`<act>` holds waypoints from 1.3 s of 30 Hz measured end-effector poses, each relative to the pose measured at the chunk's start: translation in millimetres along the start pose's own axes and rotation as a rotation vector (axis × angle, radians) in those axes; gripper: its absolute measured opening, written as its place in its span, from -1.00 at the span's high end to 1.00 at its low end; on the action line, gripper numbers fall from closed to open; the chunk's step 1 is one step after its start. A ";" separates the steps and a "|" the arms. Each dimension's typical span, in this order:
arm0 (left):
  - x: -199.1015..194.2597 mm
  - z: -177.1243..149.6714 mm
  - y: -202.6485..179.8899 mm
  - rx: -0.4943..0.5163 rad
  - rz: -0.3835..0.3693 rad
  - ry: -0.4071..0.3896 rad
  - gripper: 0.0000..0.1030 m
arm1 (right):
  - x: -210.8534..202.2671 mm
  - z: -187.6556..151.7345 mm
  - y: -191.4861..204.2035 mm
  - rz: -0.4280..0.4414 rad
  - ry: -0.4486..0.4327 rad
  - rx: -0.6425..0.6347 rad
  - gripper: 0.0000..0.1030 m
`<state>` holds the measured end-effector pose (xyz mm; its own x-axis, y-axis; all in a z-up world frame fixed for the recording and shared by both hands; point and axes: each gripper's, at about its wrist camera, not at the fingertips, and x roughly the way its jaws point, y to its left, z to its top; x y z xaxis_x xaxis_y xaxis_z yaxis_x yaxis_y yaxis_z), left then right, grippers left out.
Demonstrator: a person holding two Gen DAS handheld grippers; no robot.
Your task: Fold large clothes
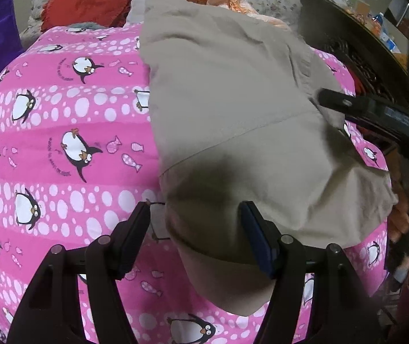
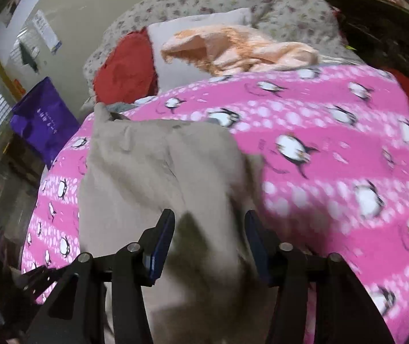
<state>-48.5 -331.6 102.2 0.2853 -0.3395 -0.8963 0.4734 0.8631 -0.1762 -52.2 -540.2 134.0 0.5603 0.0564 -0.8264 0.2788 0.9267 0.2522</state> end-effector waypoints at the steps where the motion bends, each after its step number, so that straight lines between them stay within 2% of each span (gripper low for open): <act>1: -1.4 1.5 -1.0 0.001 0.005 -0.004 -0.27 | 4.2 2.9 3.8 -0.011 -0.015 -0.019 0.74; 2: -2.8 3.5 -1.9 0.003 0.009 -0.010 -0.27 | 6.4 5.3 5.8 -0.033 -0.025 -0.032 0.95; 6: -5.1 14.0 -4.7 0.015 0.020 -0.041 -0.35 | -9.4 6.3 -0.7 -0.089 -0.092 -0.040 0.98; 9: 1.7 23.8 -9.4 0.020 0.009 -0.059 -0.43 | -16.9 -1.2 -29.6 -0.129 -0.114 0.051 0.99; 13: 18.5 27.1 -22.2 0.059 -0.008 -0.027 -0.53 | 2.2 -24.3 -70.8 -0.156 -0.051 0.189 1.00; 15: 26.3 26.9 -27.3 0.077 0.010 -0.029 -0.62 | 15.5 -30.3 -70.6 -0.189 -0.007 0.158 1.00; 17: 28.8 26.1 -27.0 0.066 0.023 -0.037 -0.64 | 14.8 -32.6 -64.0 -0.201 -0.014 0.113 0.98; 19: 27.3 26.3 -23.7 0.052 0.020 -0.042 -0.64 | -3.4 -31.6 -59.6 -0.186 -0.061 0.097 0.80; 20: 26.4 26.0 -22.5 0.050 0.015 -0.043 -0.64 | -14.0 -31.0 -57.9 -0.186 -0.079 0.094 0.53; 21: 25.0 26.0 -20.4 0.048 0.010 -0.038 -0.64 | -26.3 -30.6 -55.2 -0.169 -0.090 0.087 0.12; 22: 23.6 25.9 -18.7 0.046 0.009 -0.030 -0.64 | -37.1 -32.1 -51.6 -0.142 -0.092 0.075 0.00; 26: 3.5 13.9 -12.0 0.046 0.011 -0.042 -0.63 | -66.9 -58.2 -36.2 -0.061 -0.041 0.015 -0.10; 29: -13.6 -1.4 -8.3 0.053 -0.020 -0.067 -0.63 | -75.3 -81.2 -25.8 -0.023 -0.004 -0.020 -0.17; 31: -18.9 -12.1 -9.0 0.061 -0.045 -0.068 -0.63 | -70.4 -93.5 -21.8 -0.005 0.018 -0.036 -0.11; 33: -16.3 -22.0 -14.4 0.084 -0.043 -0.049 -0.63 | -60.9 -103.4 -18.8 -0.008 0.046 -0.067 0.85; 36: -0.1 -36.2 -21.5 0.147 0.000 -0.006 -0.64 | -47.8 -114.3 -31.4 -0.029 0.063 -0.013 0.87; 37: 4.2 -39.2 -21.0 0.145 0.003 -0.003 -0.64 | -40.0 -121.6 -39.2 -0.027 0.083 0.037 0.87; 39: 13.4 -41.0 -15.4 0.108 -0.024 0.014 -0.65 | -22.1 -137.7 -44.2 -0.055 0.131 0.051 0.90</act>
<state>-86.1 -334.1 76.2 0.2616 -0.3541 -0.8979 0.5675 0.8089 -0.1537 -184.3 -531.3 71.7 0.4373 0.0576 -0.8975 0.3474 0.9097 0.2276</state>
